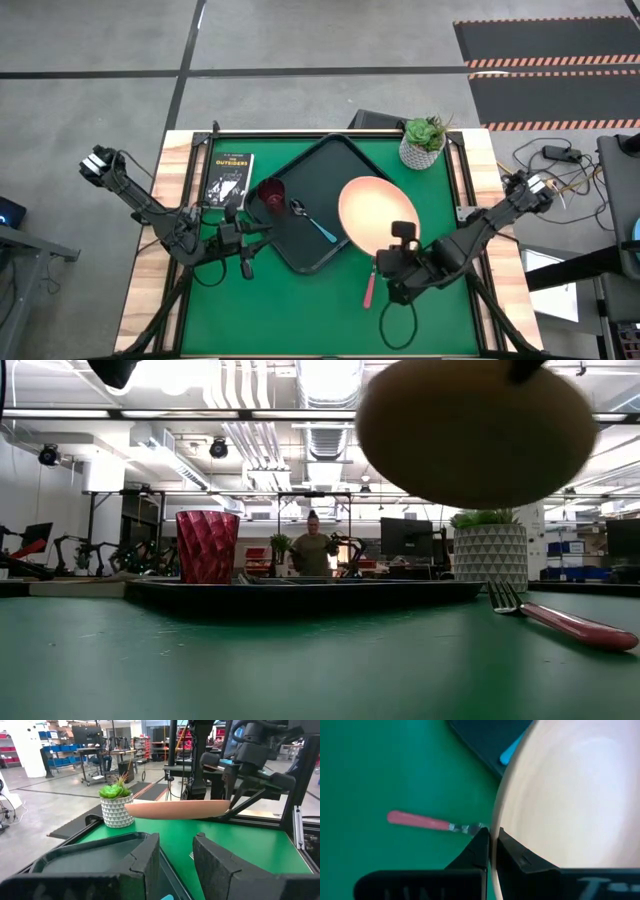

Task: Pick and place plate/cup/fork/spoon on tray
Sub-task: Put the orange plate on the black serving tray to the right of the blue spoon

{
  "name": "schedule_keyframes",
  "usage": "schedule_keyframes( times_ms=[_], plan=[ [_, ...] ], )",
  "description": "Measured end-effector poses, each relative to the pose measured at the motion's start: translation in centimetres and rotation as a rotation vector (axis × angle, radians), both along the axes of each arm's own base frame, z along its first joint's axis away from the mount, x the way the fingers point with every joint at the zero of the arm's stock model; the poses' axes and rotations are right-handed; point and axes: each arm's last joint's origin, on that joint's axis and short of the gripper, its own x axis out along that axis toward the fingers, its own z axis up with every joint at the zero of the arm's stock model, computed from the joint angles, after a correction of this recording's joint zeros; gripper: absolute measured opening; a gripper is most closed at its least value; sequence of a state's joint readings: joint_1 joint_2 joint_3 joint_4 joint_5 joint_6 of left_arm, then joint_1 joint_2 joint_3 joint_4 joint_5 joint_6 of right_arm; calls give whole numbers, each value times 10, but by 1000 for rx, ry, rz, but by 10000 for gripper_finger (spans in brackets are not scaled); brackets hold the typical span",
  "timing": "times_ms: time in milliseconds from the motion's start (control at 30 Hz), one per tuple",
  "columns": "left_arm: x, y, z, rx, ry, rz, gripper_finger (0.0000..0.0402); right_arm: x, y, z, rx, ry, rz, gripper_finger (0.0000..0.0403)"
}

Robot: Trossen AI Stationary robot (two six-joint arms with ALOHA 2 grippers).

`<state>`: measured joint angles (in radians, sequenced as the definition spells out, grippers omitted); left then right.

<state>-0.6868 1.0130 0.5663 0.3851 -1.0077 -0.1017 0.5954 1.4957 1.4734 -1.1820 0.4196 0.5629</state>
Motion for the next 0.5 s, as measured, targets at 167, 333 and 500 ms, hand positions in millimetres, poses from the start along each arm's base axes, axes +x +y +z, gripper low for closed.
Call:
schedule_keyframes(
  times_ms=[167, 333, 500],
  plan=[
    [0, 0, 0, 0, 0, 0, 99, 22, -9, -9, -34, -10, 58, 8],
    [0, 0, 0, 3, 1, 0, 99, 45, -24, -22, -102, 20, 125, 8],
    [0, 0, 0, 2, 0, 0, 99, 69, -43, -41, -168, 77, 174, 8]
  ],
)
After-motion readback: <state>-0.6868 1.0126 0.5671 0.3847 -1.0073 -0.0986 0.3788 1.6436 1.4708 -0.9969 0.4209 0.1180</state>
